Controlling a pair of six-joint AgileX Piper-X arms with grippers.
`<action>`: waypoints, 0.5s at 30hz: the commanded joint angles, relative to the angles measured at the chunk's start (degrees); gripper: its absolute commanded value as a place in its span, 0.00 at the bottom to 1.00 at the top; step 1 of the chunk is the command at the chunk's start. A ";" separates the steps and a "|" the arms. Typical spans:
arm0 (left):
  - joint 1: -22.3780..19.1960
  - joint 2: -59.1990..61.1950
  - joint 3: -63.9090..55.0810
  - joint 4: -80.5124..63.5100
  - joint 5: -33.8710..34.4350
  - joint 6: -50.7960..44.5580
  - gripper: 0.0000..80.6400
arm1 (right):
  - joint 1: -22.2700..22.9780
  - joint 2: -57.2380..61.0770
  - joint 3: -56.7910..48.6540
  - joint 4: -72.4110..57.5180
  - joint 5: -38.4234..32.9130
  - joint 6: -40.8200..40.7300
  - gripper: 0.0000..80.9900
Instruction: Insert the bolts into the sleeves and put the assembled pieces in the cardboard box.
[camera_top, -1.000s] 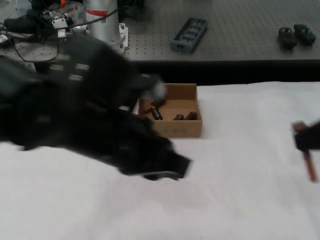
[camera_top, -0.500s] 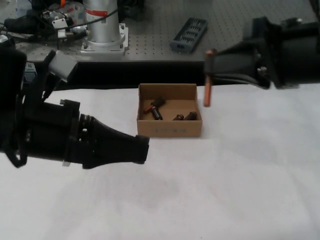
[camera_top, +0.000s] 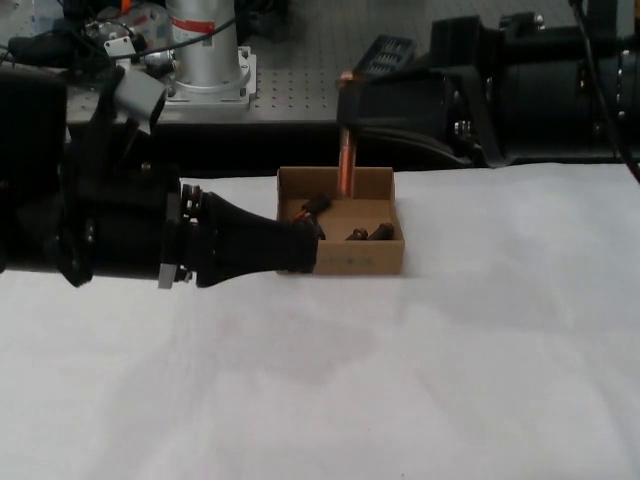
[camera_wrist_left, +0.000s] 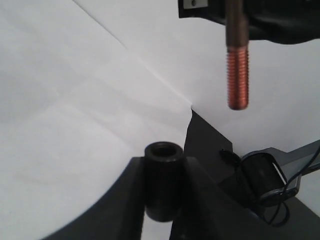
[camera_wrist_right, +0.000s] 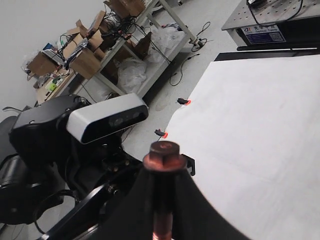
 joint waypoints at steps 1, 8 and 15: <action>-0.29 0.13 -0.14 -1.46 1.03 -1.23 0.01 | 0.15 0.24 -0.29 -1.09 -0.84 0.03 0.02; -1.80 0.13 -0.14 -2.10 1.39 -1.84 0.01 | 0.15 0.24 -0.29 -1.09 -2.06 0.03 0.02; -3.50 0.13 -0.14 -5.82 1.39 -3.67 0.01 | 0.15 0.24 -0.29 -1.09 -2.62 0.03 0.02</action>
